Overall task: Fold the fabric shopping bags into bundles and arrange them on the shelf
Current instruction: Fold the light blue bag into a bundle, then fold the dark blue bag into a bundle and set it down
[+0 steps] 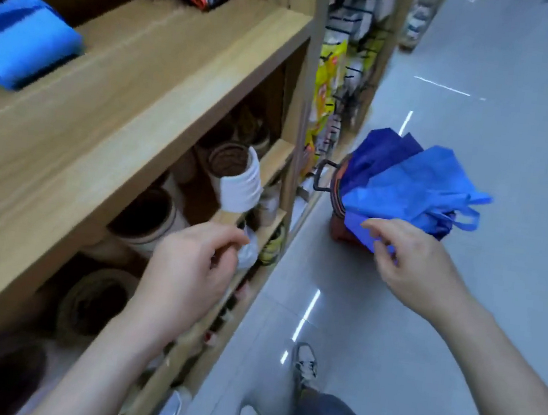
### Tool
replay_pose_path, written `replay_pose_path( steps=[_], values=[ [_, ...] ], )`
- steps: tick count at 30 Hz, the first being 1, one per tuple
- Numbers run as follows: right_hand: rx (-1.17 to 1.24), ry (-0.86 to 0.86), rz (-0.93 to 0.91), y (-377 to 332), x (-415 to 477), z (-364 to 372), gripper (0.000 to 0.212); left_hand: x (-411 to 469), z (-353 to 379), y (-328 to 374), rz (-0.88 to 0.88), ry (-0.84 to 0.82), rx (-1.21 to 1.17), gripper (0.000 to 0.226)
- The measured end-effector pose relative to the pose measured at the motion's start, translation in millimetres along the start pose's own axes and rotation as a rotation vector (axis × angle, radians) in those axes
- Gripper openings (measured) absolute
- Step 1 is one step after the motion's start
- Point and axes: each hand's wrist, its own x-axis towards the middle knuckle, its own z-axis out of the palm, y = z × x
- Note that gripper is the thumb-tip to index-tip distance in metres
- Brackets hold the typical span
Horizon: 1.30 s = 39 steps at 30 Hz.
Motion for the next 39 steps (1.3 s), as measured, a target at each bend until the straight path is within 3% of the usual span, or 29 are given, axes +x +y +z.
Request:
replay_pose_path(
  steps=[6, 13, 19, 28, 32, 34, 36, 39],
  values=[
    [0.116, -0.02, 0.439, 87, -66, 1, 0.04, 15, 100, -10, -0.322, -0.258, -0.123, 0.019],
    [0.343, 0.11, 0.869, 202, -93, -7, 0.042, 64, 234, 14, -0.445, -0.464, -0.173, 0.022],
    [0.759, 0.237, 1.209, 296, -75, 0, 0.037, 117, 342, 55, -0.47, -0.606, -0.13, 0.029],
    [1.11, 0.151, 1.499, 405, 3, 80, 0.051, 196, 494, 81, -0.4, -0.768, -0.105, 0.012],
    [1.135, 0.104, 1.568, 451, 41, 126, 0.058, 210, 591, 64, -0.142, -0.995, 0.094, 0.068],
    [1.12, 0.112, 1.596, 474, 59, 149, 0.061, 208, 639, 50, 0.0, -1.074, 0.277, 0.078],
    [1.127, 0.102, 1.607, 495, 74, 167, 0.067, 207, 674, 36, 0.095, -1.089, 0.409, 0.06],
    [1.085, 0.014, 1.567, 515, 91, 178, 0.073, 228, 686, 21, 0.056, -1.095, 0.416, 0.03]
  ],
)
